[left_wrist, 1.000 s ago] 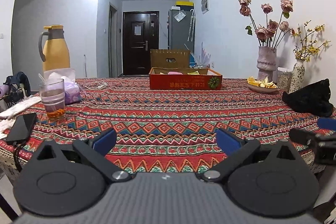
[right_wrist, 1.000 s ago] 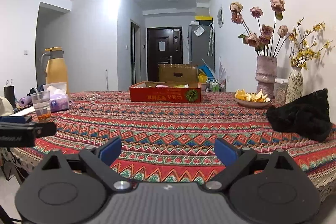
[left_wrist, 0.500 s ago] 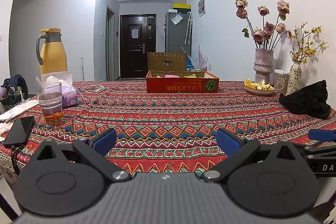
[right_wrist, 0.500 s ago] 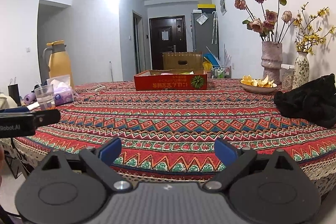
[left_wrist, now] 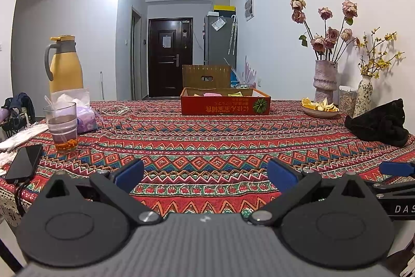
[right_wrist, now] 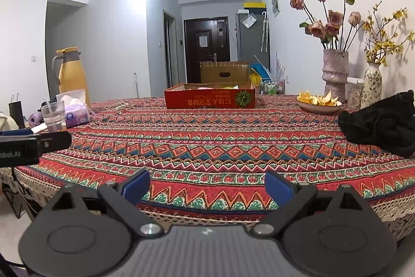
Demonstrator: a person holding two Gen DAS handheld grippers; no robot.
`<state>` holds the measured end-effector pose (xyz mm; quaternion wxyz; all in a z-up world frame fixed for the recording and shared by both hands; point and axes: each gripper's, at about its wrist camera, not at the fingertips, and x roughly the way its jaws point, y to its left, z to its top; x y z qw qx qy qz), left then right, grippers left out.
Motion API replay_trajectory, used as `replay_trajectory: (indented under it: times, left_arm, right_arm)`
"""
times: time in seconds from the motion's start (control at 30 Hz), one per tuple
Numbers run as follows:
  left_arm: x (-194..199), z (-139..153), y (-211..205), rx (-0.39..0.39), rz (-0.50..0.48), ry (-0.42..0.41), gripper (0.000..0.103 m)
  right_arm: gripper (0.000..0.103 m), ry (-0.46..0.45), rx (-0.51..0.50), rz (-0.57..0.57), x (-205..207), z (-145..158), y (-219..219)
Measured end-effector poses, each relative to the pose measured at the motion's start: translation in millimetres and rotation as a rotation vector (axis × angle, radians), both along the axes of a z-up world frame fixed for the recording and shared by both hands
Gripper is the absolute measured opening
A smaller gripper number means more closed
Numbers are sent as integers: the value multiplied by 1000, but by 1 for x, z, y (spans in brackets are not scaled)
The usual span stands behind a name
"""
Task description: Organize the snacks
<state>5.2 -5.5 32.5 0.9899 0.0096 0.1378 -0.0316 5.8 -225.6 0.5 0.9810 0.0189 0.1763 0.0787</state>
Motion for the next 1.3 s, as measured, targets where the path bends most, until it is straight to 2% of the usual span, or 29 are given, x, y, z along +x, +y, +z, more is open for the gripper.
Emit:
replay_trajectory:
  times: [1.3]
  left_arm:
    - [-3, 2, 0, 3, 0, -7, 103]
  right_arm:
    - [95, -6, -2, -3, 1, -1, 0]
